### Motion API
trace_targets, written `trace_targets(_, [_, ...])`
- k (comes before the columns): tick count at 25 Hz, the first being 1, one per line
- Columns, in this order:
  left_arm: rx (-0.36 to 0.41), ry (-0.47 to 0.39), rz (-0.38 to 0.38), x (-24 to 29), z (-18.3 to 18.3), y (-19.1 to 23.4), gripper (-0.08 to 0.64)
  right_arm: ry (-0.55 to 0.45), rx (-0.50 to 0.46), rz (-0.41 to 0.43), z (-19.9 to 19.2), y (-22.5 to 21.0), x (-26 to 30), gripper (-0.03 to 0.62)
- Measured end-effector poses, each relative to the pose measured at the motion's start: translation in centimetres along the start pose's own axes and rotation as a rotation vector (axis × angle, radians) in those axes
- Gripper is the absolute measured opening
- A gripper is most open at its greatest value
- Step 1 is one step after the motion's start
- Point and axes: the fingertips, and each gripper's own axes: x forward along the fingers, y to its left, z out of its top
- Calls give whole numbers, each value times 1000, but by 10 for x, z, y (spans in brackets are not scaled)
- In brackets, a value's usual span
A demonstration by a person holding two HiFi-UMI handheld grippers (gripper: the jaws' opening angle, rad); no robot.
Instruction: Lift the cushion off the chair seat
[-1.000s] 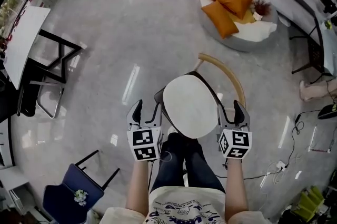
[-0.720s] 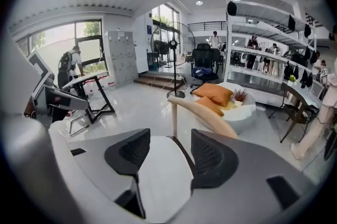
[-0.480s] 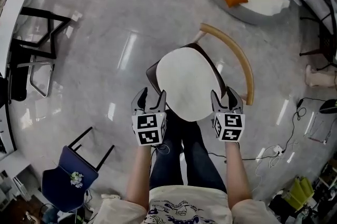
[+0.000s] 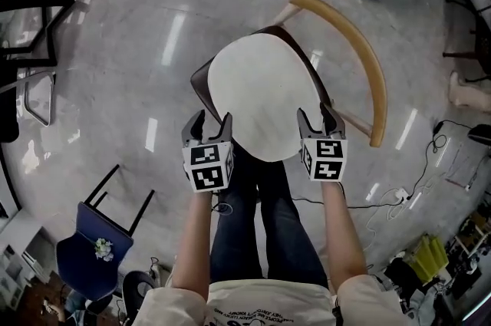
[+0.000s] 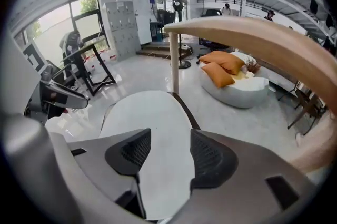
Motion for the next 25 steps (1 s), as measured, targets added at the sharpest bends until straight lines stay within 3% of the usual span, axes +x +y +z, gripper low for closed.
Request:
trace_targets(6, [7,70,-4,48,-29,-1,261,30,-1,-36,-26,-18,43,255])
trace_targets(12, [-90,111,35,84,-54,15,261,81,6,-66,-48,-35,77,265])
trace_targets(17, [-88,162,31,107,-71,20,261,135,-4,-88,-69,-44,95,301])
trace_targets(25, [-131,188,16,126,-81,20,234,158,54,-29,-80,-47,109,307])
